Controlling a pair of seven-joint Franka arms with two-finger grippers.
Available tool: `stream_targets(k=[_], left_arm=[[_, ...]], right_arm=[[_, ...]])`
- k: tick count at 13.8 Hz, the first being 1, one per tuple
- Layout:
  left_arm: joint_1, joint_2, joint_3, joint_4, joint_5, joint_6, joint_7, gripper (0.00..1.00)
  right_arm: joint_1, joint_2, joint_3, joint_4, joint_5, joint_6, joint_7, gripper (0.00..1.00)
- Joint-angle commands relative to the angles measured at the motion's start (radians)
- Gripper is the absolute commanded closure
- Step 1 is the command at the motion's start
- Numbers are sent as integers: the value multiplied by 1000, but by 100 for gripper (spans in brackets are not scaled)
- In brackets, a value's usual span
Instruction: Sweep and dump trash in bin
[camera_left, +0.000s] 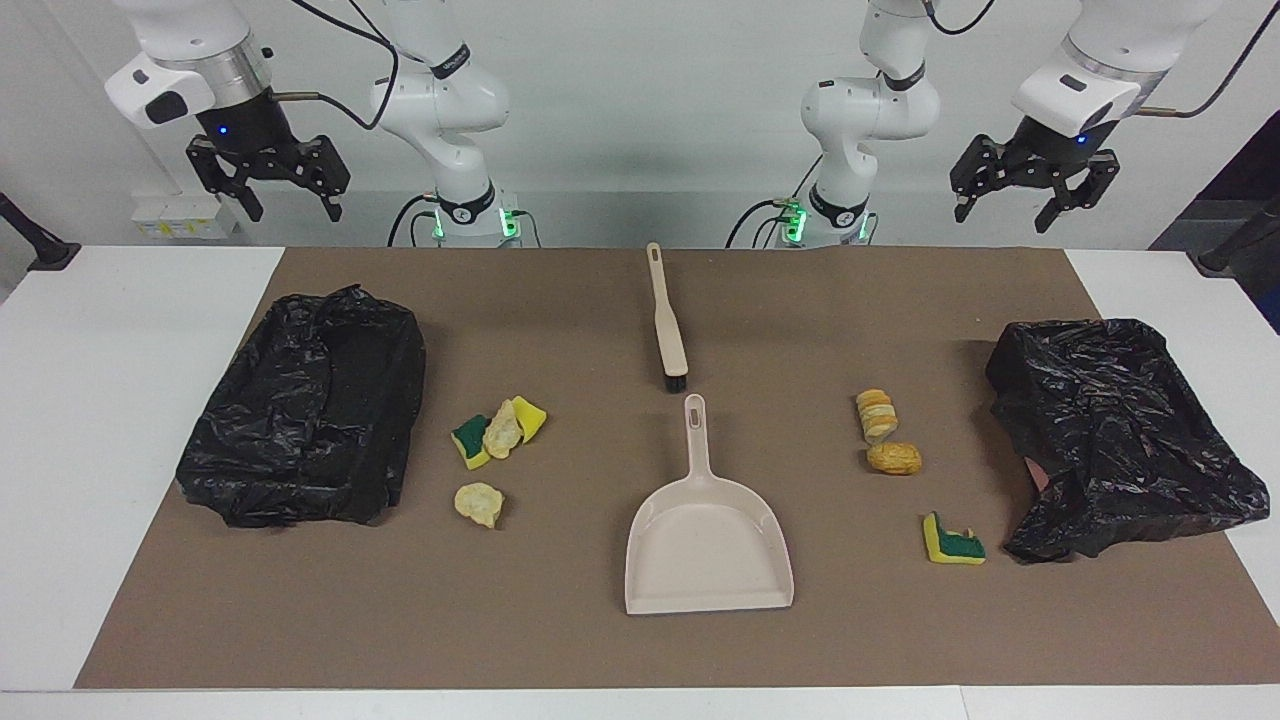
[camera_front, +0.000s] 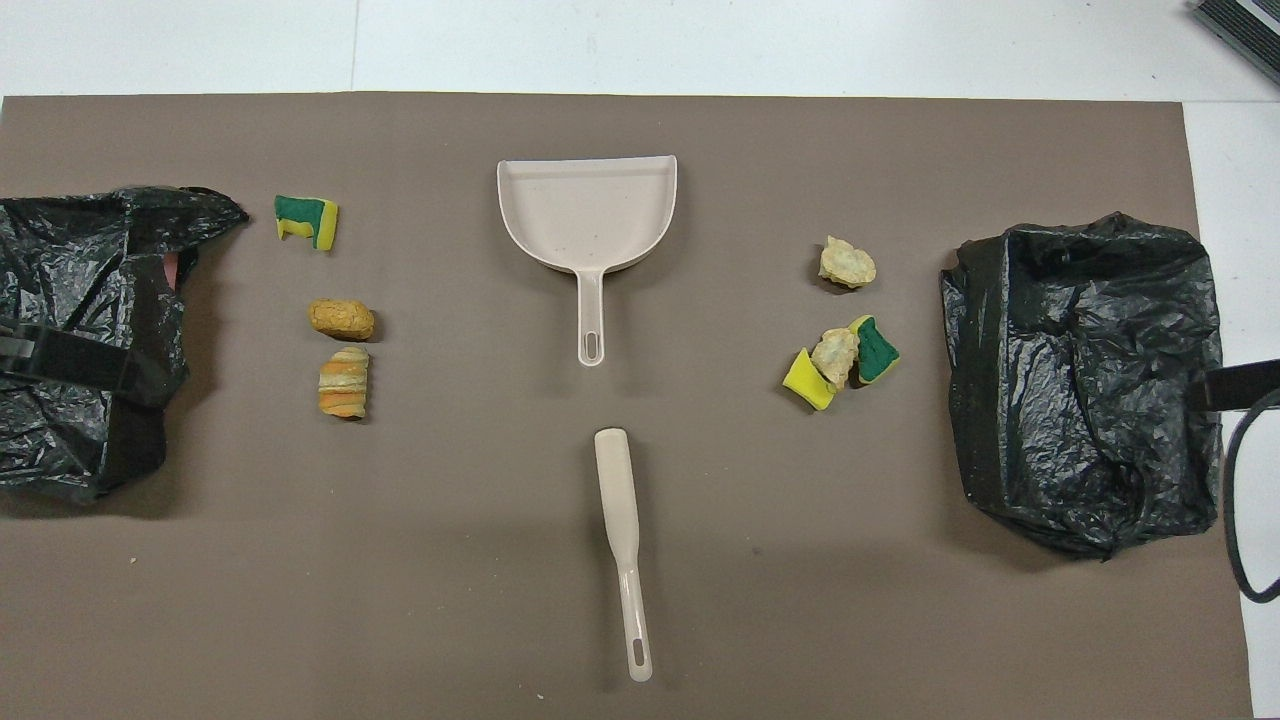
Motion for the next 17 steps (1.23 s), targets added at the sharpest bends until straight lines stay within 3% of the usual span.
stream_targets(k=[1, 6, 10, 17], left_arm=[[-15, -54, 7, -79, 8, 50, -2, 0], [-15, -98, -74, -181, 8, 110, -115, 0], [-15, -188, -209, -372, 5, 200, -224, 0], [-43, -207, -467, -593, -66, 415, -546, 0]], right_arm=[[-13, -11, 14, -14, -7, -4, -12, 0], [-13, -13, 19, -26, -5, -7, -21, 0], [-12, -27, 19, -47, -5, -13, -21, 0], [-13, -56, 17, -119, -5, -12, -46, 0]])
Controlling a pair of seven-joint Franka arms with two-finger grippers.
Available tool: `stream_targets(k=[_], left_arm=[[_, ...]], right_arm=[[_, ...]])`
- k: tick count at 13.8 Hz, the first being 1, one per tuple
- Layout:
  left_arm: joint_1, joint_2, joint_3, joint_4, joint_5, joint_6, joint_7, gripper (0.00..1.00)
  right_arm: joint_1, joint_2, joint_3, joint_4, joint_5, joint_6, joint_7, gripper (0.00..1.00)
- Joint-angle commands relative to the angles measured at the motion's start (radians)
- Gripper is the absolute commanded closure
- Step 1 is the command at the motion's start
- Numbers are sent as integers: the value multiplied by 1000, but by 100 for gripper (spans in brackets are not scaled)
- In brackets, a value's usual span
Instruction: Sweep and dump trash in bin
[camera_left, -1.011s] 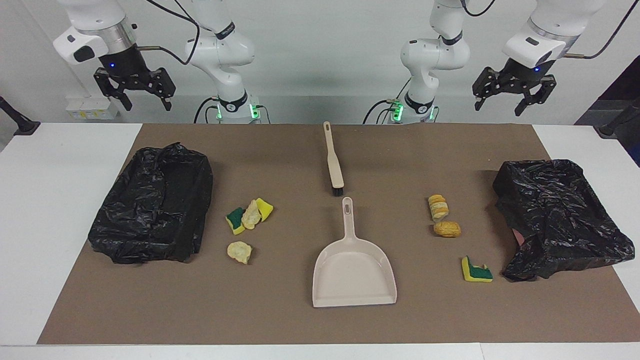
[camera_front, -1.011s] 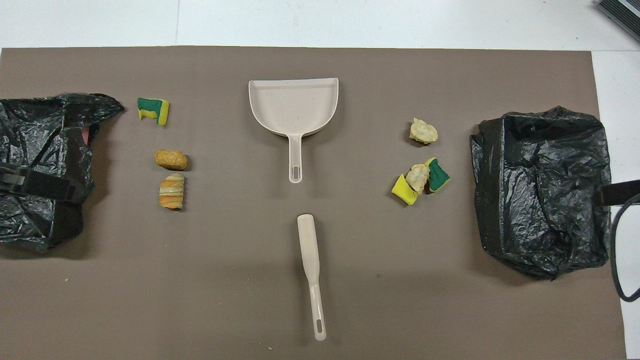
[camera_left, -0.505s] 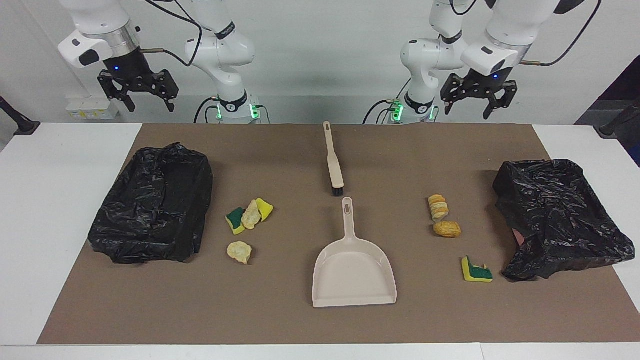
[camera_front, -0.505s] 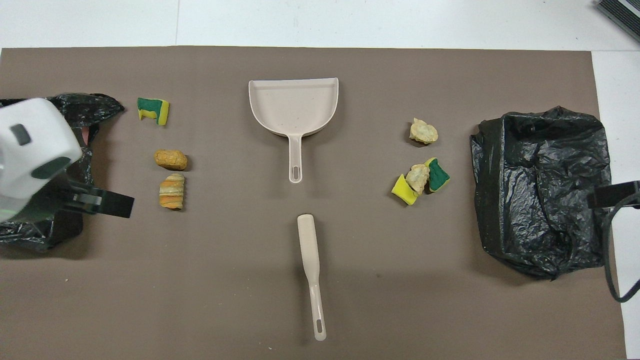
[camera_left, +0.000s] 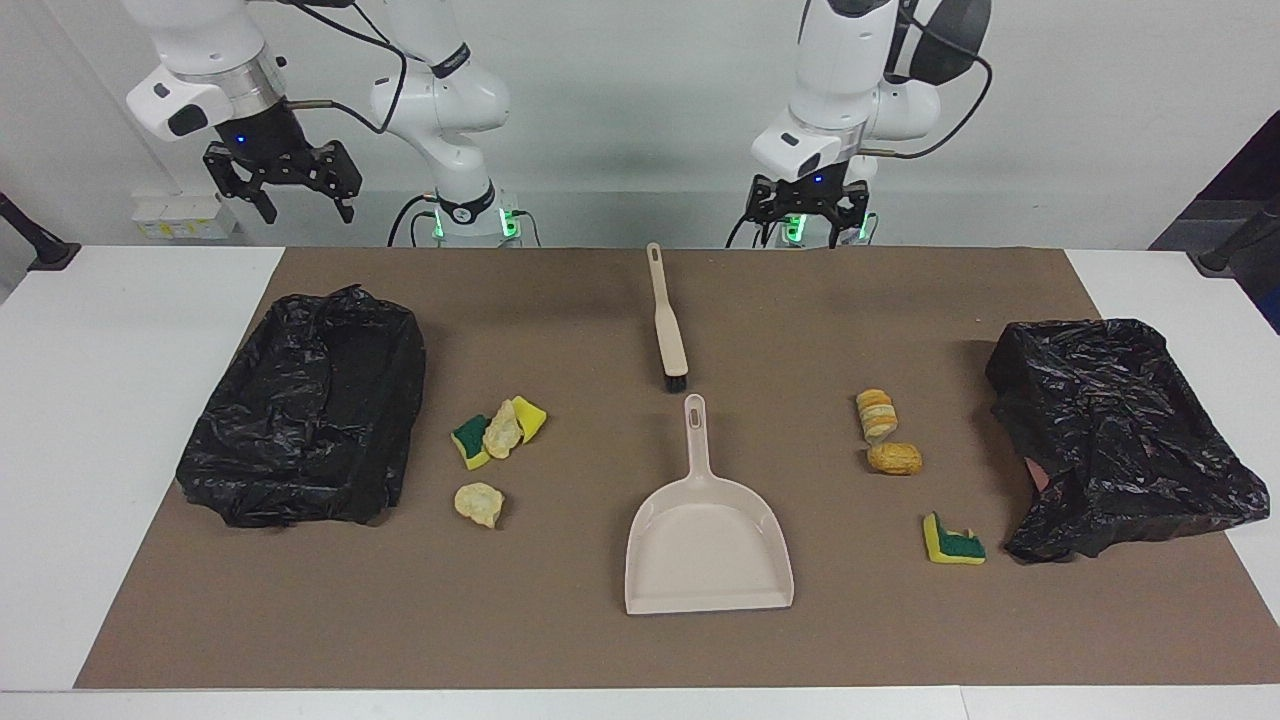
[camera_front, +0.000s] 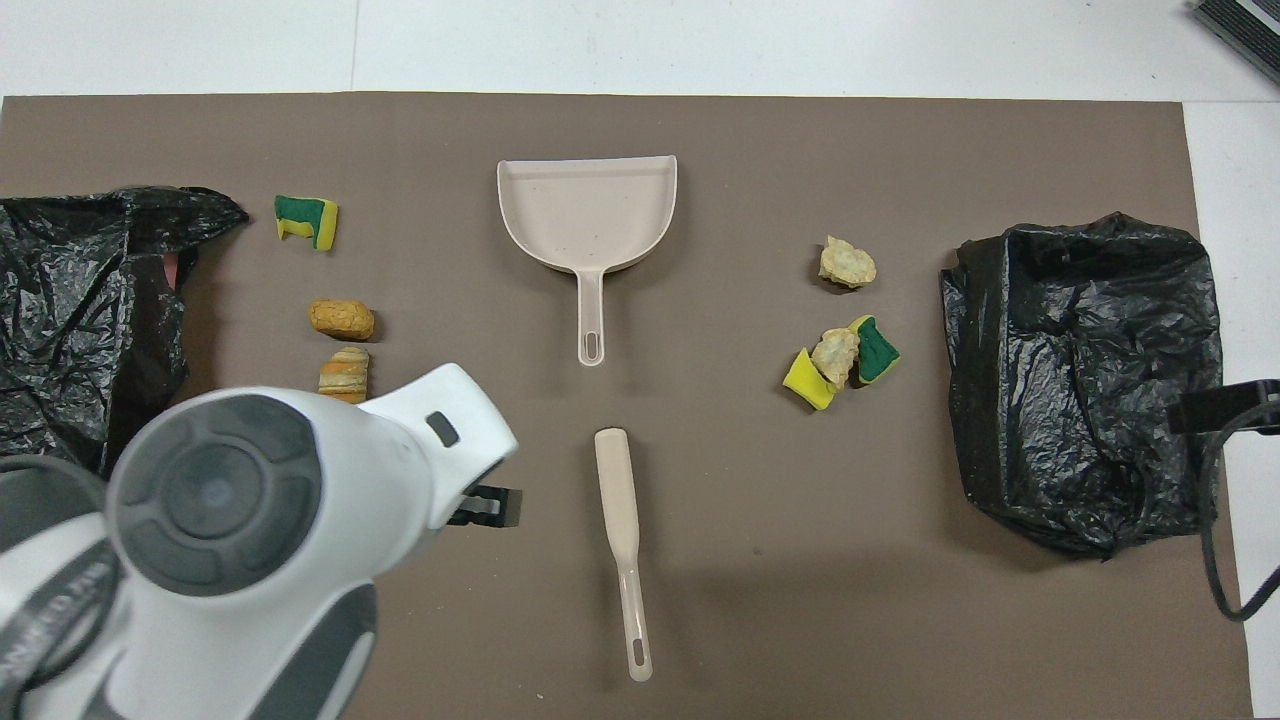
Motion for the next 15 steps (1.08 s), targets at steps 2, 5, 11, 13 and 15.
stream_targets(k=[2, 5, 11, 13, 15], left_arm=[[-16, -42, -90, -137, -70, 111, -100, 0], [-17, -13, -200, -246, -70, 266, -227, 0], [-54, 174, -296, -311, -67, 508, -366, 11], [-57, 208, -297, -314, -67, 518, -381, 16], [-69, 213, -299, -334, -67, 521, -384, 19]], right_arm=[[-9, -37, 10, -95, -5, 6, -35, 0], [-9, -39, 10, -113, -5, 37, -38, 0], [-9, -56, 10, -152, -5, 39, -42, 0], [-9, -57, 10, -153, -5, 37, -44, 0], [-10, -57, 10, -155, -5, 37, -45, 0]])
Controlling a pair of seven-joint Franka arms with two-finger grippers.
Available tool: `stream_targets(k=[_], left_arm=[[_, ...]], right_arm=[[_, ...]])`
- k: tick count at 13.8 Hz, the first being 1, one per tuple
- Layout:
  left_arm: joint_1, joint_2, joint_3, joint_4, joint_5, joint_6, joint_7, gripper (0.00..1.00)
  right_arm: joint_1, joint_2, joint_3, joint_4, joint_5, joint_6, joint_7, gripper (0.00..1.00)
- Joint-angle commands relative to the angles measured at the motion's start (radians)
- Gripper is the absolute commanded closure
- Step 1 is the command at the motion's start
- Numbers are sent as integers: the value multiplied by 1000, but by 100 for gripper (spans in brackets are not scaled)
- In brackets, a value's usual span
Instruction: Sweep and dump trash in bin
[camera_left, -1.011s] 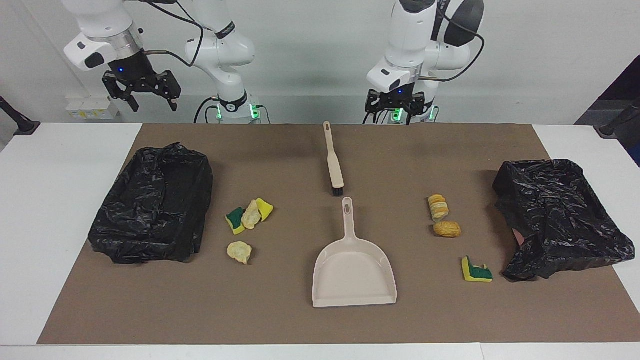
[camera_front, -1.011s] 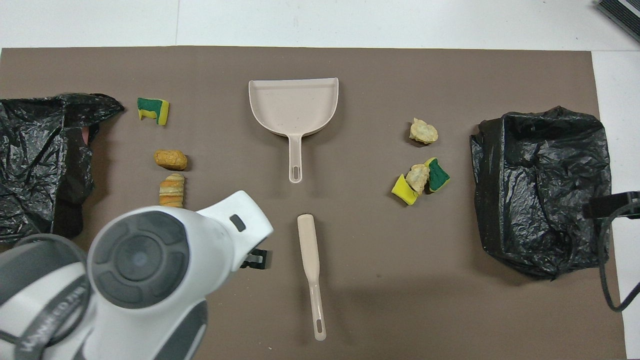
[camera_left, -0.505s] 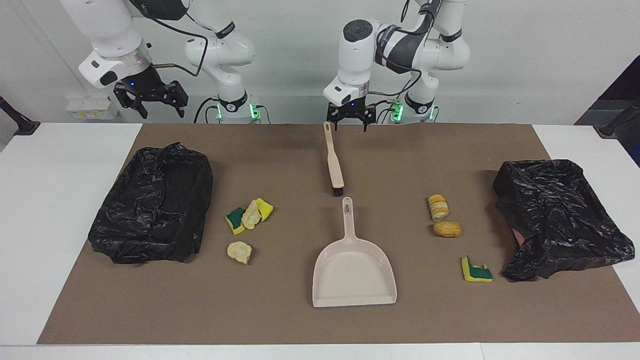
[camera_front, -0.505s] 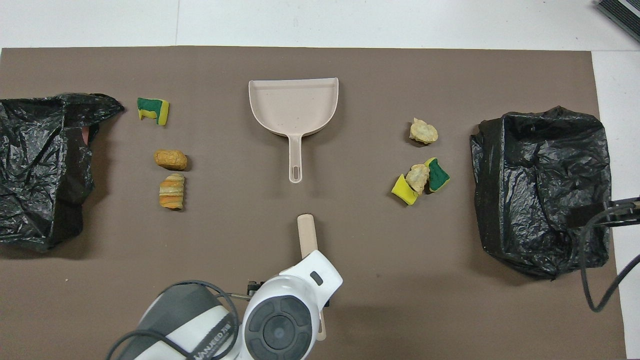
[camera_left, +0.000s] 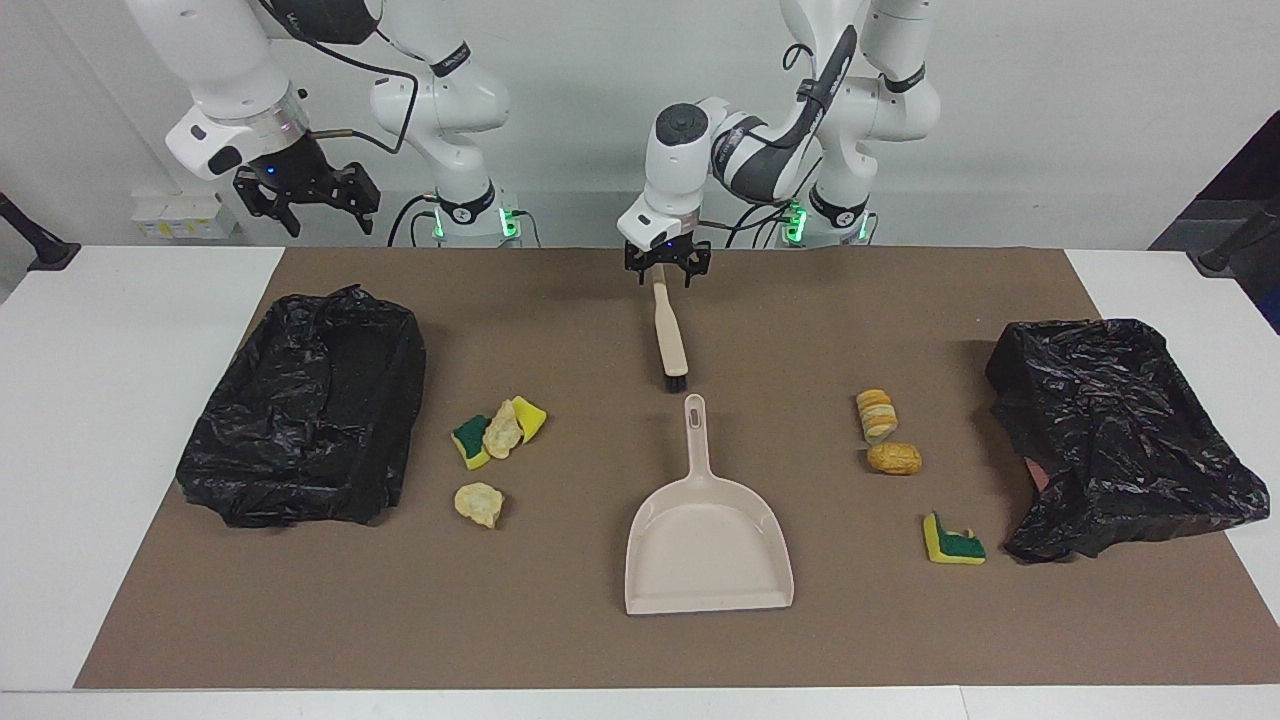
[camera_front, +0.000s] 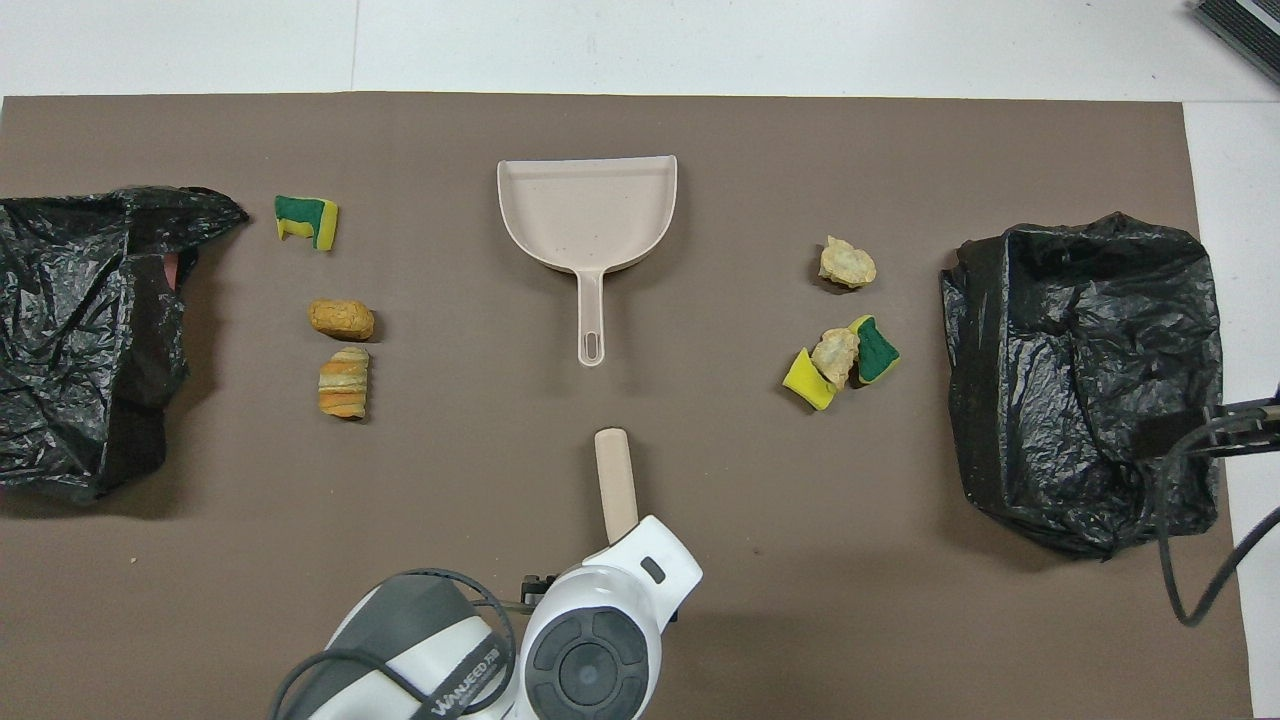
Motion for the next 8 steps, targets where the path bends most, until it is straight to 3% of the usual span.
stream_targets(k=[1, 4, 8], left_arm=[[-28, 0, 9, -20, -8, 20, -17, 19], [-28, 1, 9, -14, -8, 9, -17, 21], [-30, 0, 9, -16, -9, 0, -17, 58]], right_arm=[[-10, -30, 7, -37, -5, 22, -31, 0], [-9, -30, 7, -37, -5, 22, -31, 0], [-10, -30, 7, -37, -5, 22, -31, 0]])
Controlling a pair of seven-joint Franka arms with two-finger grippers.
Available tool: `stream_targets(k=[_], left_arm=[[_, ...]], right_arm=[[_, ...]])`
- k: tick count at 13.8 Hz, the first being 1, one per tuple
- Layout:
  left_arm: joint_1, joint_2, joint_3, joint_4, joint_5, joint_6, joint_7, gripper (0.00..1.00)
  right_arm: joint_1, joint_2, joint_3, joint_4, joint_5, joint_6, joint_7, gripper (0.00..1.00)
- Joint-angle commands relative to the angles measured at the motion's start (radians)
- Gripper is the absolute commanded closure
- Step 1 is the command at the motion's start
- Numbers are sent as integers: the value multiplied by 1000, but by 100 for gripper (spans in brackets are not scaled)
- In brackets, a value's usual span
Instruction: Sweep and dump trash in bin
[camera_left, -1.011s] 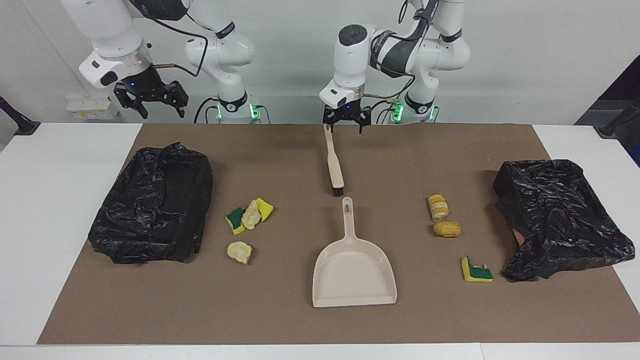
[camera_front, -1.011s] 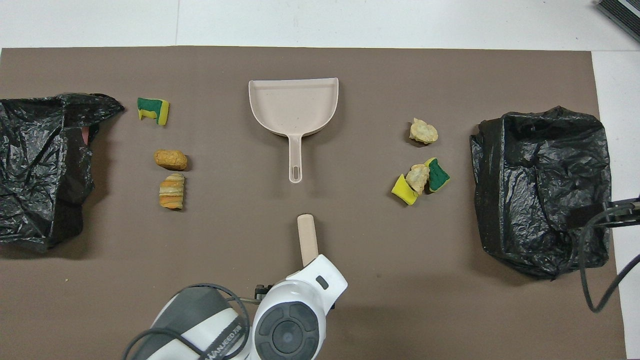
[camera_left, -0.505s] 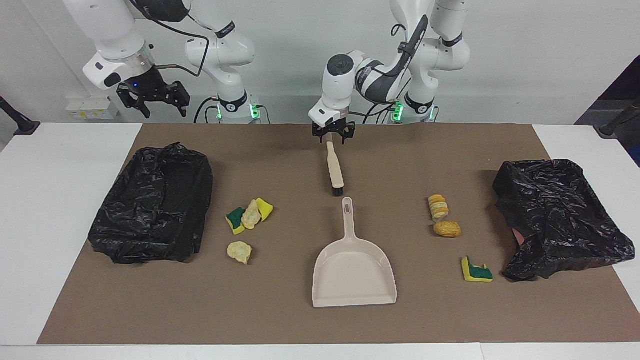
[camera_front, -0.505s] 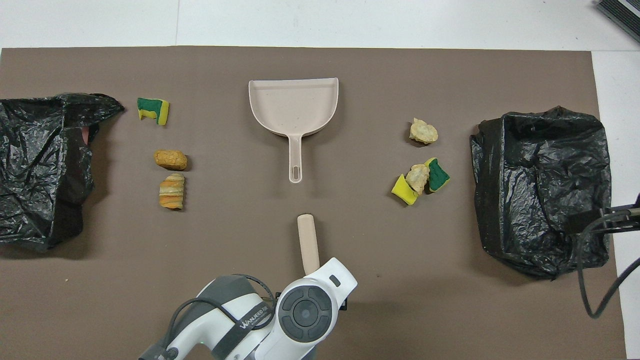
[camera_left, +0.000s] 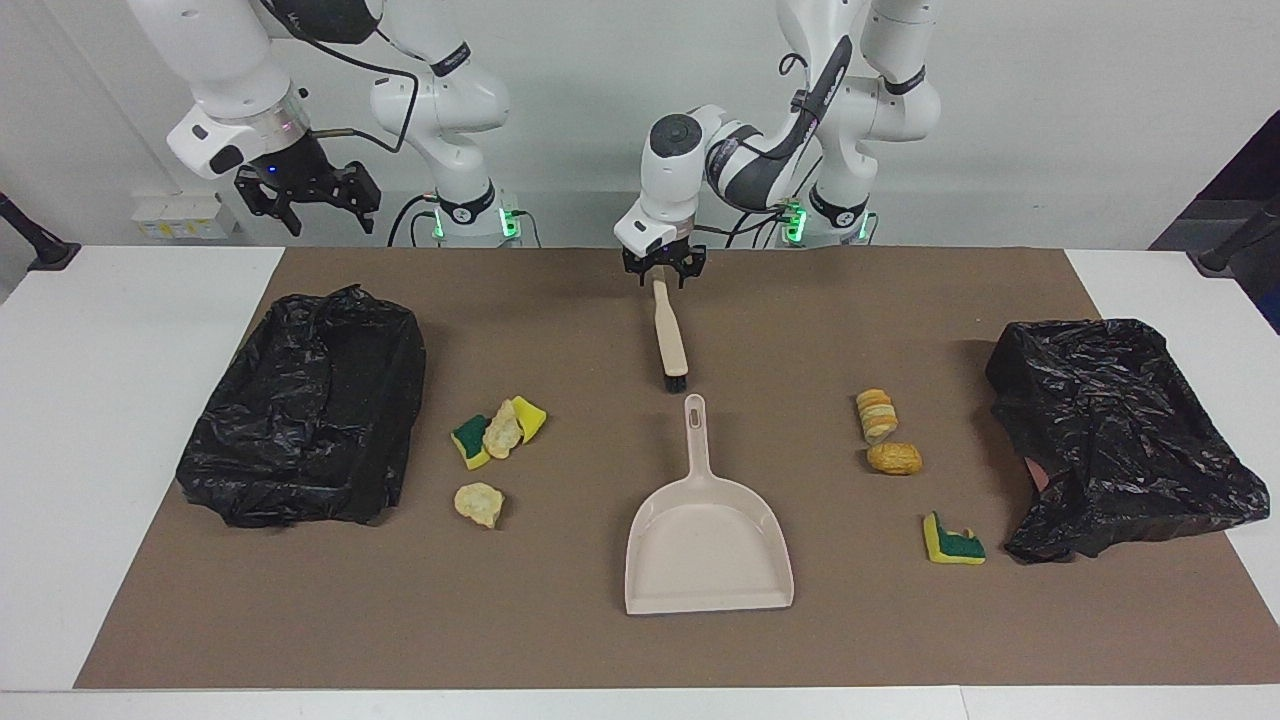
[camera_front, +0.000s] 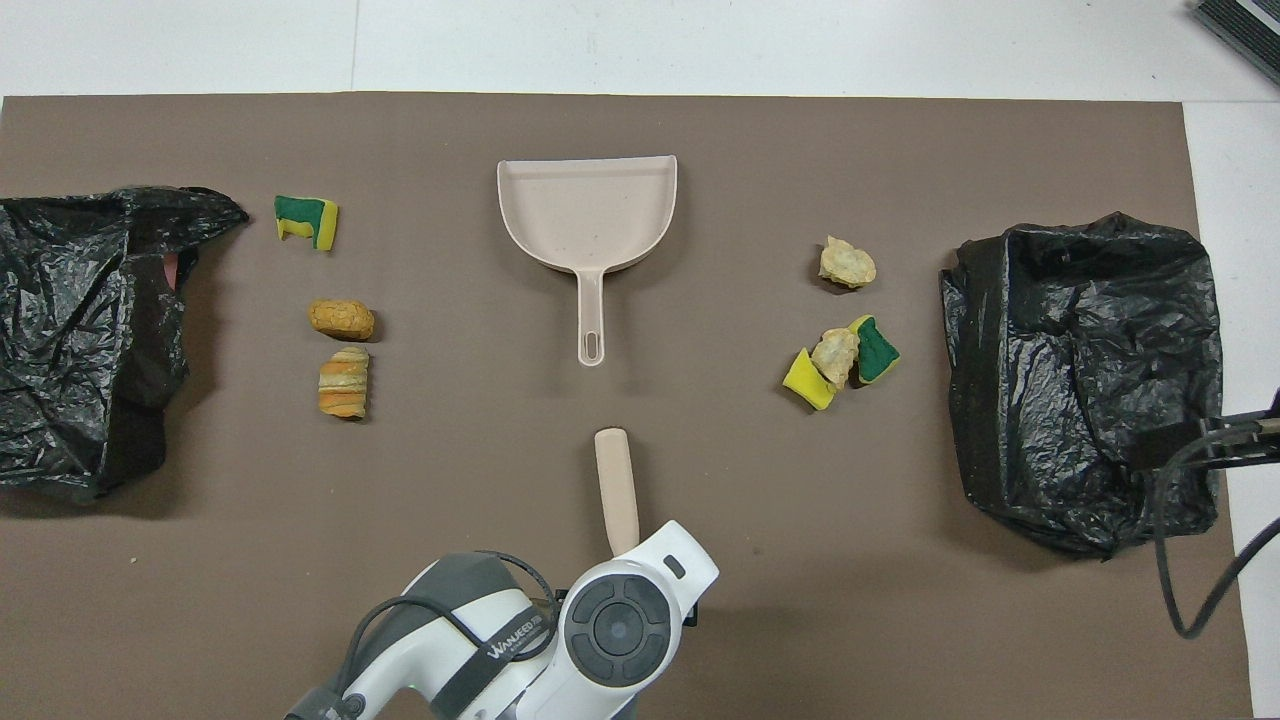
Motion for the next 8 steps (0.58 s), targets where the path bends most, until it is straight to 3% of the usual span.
stream_targets(k=[1, 3, 5, 8], left_arm=[[-17, -14, 9, -14, -9, -1, -11, 76], [-15, -14, 11, -11, -9, -9, 0, 100], [-13, -31, 17, 5, -9, -31, 8, 100], [-15, -42, 93, 73, 6, -198, 134, 100]], right_arm=[[-9, -26, 7, -30, -5, 22, -30, 0], [-10, -26, 7, -28, -5, 22, -30, 0], [-9, -24, 7, -27, -5, 22, -30, 0], [-9, -12, 22, -5, -5, 22, -15, 0]])
